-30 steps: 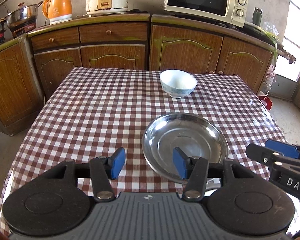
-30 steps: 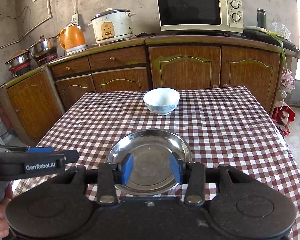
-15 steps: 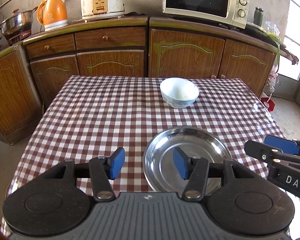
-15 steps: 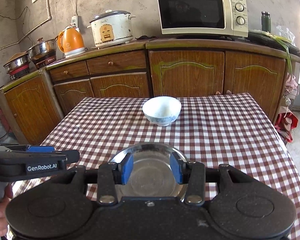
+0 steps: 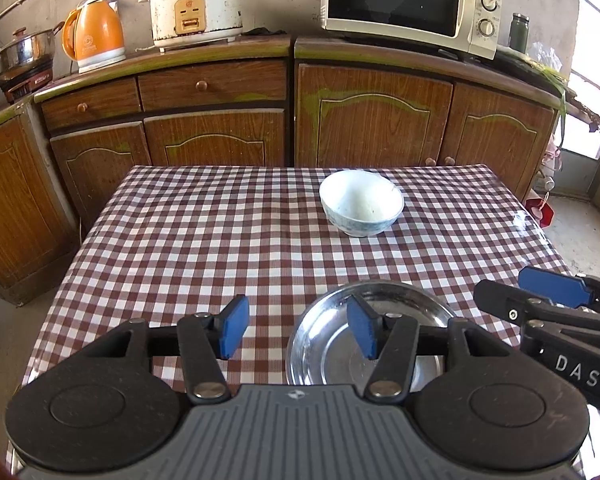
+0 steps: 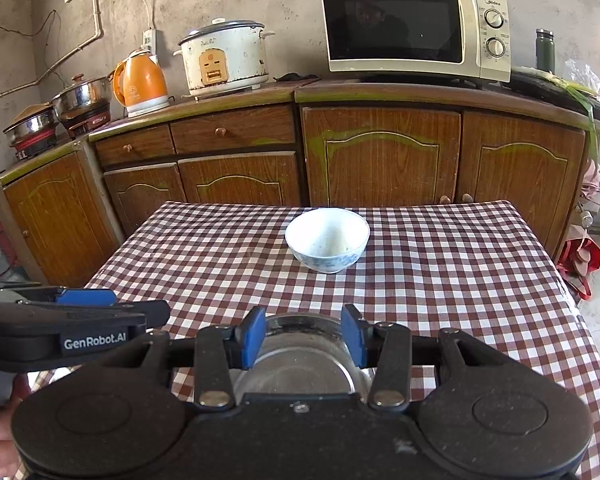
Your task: Organize plates and bowls
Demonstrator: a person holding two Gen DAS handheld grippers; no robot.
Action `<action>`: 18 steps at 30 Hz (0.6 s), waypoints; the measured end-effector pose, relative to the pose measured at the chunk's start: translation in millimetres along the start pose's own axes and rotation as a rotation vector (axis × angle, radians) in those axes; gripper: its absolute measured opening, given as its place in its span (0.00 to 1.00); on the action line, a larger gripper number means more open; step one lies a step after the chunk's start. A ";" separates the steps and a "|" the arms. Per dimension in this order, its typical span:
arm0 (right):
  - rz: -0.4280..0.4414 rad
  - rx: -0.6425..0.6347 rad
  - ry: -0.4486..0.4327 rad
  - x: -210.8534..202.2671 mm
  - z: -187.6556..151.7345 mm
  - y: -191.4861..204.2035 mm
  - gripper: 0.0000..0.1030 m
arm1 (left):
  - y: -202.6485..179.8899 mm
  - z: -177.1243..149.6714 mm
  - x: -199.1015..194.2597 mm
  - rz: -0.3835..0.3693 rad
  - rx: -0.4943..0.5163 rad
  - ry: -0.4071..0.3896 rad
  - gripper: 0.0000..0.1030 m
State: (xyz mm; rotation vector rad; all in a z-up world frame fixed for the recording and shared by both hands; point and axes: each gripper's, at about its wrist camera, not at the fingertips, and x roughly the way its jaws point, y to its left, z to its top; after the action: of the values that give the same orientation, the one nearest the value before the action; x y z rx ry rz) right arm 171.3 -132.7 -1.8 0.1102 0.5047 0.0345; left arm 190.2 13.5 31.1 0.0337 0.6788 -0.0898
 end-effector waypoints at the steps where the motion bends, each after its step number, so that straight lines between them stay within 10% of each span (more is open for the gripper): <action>1: -0.001 -0.001 0.001 2.2 0.7 0.0 0.52 | 0.0 1.1 1.8 -0.001 0.001 0.000 0.54; 18: -0.024 0.011 0.001 49.8 29.1 -12.7 0.53 | -1.2 27.3 42.2 0.008 0.019 0.007 0.54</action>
State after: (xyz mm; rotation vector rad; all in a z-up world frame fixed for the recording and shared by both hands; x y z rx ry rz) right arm 229.1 -145.2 -1.9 0.1151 0.5074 0.0087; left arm 239.9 7.6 25.8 0.0552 0.6850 -0.0884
